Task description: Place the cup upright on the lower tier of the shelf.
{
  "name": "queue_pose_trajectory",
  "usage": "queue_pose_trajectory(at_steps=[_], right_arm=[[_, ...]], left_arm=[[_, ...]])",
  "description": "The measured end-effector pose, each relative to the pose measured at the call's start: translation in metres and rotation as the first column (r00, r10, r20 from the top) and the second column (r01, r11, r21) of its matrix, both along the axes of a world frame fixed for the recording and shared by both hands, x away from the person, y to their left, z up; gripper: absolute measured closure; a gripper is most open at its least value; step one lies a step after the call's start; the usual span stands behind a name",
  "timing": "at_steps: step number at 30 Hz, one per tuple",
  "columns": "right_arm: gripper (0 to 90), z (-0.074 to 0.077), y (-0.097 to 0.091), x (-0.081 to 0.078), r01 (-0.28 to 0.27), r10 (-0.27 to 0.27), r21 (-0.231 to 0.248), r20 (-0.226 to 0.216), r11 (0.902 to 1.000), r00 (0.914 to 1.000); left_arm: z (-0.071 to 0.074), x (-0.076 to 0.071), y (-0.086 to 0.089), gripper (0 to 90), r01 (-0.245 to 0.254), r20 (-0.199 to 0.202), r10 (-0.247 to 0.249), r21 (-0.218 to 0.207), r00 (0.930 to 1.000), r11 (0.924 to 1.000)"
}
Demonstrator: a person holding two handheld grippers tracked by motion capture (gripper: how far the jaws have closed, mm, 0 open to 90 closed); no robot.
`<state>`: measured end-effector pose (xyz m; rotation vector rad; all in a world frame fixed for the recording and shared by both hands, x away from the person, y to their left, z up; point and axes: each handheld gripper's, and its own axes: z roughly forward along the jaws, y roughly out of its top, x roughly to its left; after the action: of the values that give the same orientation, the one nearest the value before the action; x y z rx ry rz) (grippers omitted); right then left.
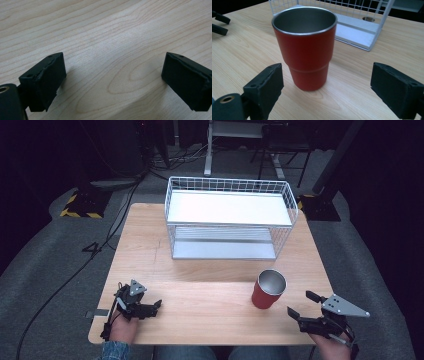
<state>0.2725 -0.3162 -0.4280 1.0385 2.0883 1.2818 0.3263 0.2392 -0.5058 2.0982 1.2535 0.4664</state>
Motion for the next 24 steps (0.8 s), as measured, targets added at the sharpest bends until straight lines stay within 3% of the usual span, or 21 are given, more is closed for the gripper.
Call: queue_pose_trajectory(at_steps=[13,24], right_arm=[[5.6,0.0,0.041,0.02,-0.07,0.07,0.018,-0.002,0.9974,0.9975],[5.1,-0.02,0.055,0.044,-0.015,0.016,0.021,-0.032,0.9997,0.9994]], left_arm=[[0.0,0.0,0.0,6.1,0.002,-0.003,-0.002,0.0,1.0,1.0],[0.0,0.0,0.0,6.1,0.003,-0.003,-0.003,0.0,1.0,1.0]])
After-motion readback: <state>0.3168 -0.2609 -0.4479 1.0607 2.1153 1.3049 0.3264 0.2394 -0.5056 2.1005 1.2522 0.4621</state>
